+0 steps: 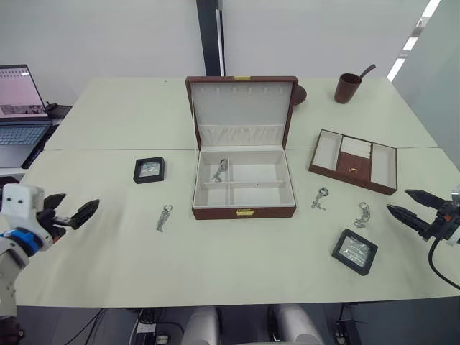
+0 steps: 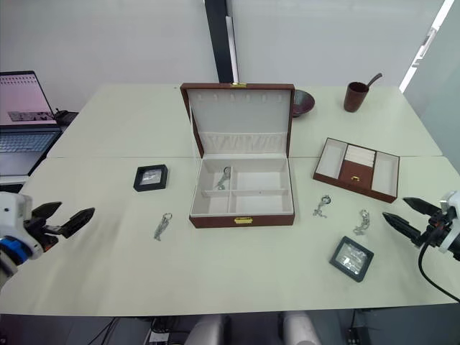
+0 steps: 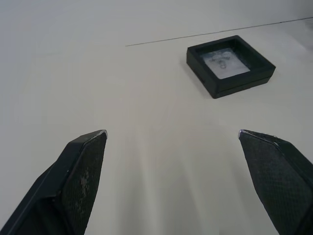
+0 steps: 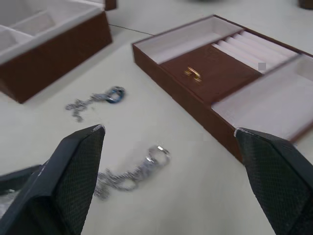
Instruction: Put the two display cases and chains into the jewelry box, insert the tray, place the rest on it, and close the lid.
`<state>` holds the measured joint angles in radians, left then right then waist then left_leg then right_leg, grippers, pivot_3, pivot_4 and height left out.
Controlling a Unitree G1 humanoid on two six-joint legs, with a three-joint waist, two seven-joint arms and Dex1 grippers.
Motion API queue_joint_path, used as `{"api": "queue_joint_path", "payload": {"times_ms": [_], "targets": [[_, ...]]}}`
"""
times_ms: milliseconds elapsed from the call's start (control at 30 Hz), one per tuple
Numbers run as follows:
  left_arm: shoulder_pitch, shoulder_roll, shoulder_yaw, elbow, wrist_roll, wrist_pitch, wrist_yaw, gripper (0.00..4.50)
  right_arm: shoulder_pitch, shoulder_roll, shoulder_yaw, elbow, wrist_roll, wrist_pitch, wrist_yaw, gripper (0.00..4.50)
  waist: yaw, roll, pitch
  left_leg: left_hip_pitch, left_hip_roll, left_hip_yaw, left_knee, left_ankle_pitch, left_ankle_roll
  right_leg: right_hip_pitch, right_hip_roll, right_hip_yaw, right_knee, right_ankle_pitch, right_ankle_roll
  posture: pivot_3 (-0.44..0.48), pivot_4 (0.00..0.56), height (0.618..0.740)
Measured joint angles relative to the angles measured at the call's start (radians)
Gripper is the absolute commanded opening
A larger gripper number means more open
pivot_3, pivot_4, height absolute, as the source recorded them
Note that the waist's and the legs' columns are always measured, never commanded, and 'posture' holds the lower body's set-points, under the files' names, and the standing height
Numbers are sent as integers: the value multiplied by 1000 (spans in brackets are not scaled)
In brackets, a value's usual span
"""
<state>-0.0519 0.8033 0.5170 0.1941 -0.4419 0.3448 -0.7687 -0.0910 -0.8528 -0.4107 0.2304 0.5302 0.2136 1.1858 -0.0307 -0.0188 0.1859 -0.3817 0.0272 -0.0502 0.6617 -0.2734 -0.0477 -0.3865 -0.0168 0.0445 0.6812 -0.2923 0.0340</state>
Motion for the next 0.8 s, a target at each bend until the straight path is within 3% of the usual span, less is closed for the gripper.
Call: {"api": "queue_joint_path", "payload": {"times_ms": [333, 600, 800], "targets": [[-178, 45, -223, 64, 84, -20, -125, 4477, -37, -32, 83, -502, 180, 251, -11, 4500, 1, 0, 0, -1, -1, -1, 0, 0, 0, 0, 0, -1, 0, 0, 0, 0, 150, 740], [-347, 75, -364, 228, 188, -114, -253, 4477, -57, -21, 161, -623, 200, 294, -38, 4500, 2, 0, 0, -2, -2, -1, 0, 0, 0, -1, 1, -2, 0, 0, 0, 0, 150, 740], [-322, 83, -392, 187, 180, -85, -335, 4477, -42, -5, 169, -630, 197, 295, -54, 4500, -1, 0, 0, -2, -1, -1, 0, 0, 0, -1, 1, -1, 0, 0, 0, 0, 150, 740]]}}
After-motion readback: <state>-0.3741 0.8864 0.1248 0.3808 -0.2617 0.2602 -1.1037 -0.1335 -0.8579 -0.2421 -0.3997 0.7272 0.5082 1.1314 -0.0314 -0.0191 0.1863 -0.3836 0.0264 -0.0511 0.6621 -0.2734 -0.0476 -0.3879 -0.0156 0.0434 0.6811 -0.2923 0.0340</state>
